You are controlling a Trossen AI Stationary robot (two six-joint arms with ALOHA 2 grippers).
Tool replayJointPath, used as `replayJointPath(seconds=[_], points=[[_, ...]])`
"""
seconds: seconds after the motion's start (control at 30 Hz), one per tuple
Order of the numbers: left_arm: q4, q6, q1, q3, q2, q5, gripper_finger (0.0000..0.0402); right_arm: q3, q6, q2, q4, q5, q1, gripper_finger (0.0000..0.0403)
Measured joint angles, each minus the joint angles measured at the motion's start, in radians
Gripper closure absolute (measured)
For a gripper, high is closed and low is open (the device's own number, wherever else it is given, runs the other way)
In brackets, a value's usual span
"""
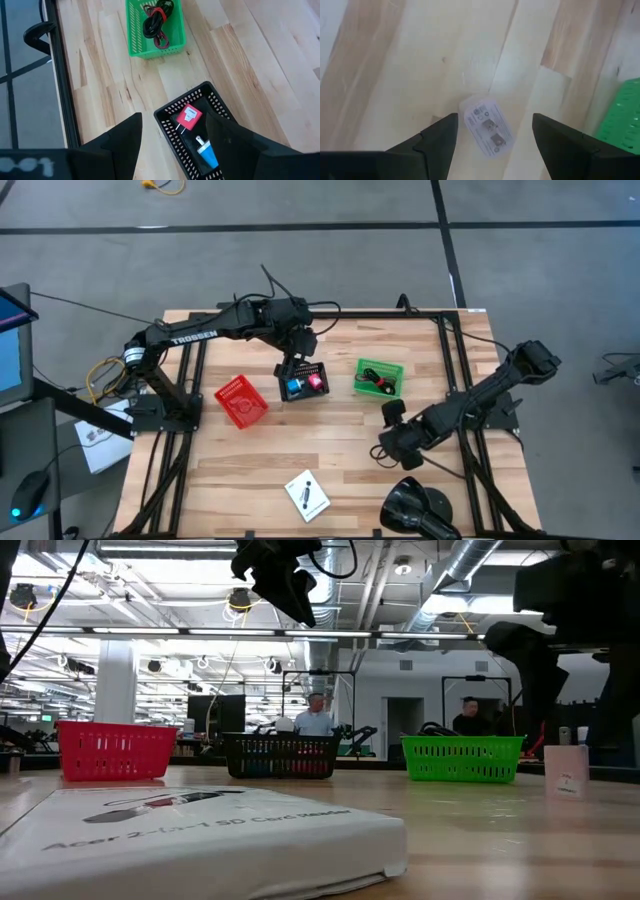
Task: Pick and place items into bin
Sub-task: Put the light pink charger adapter into the black bin
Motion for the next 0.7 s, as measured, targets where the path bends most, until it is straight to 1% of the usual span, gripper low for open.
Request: replayJointPath(seconds=[0.23,0.3,0.37,0.53,0.6,0.7], points=[[-0.001,-0.005,0.000,0.000,0.000,0.006,0.0190,0.000,0.002,0.000,0.013,-0.023,-0.003,0.0152],[-0.001,-0.005,0.000,0.000,0.000,0.006,0.0190,-0.003,0.031,0.000,0.015,-0.023,-0.003,0.0152],[-0.001,-0.005,0.000,0.000,0.000,0.007,0.0190,-0.011,0.059,0.000,0.015,-0.023,-0.003,0.0152],[-0.001,0.005,0.000,0.000,0.000,0.007,0.0190,-0.051,0.063,0.000,0.059,-0.038,-0.002,0.0152],[-0.001,0.005,0.000,0.000,0.000,0.008,0.0190,-0.058,0.063,0.000,0.054,-0.033,-0.002,0.0152],[-0.001,0.014,0.000,0.000,0.000,0.008,0.0190,-0.058,0.079,0.000,0.095,-0.001,-0.005,0.0152]])
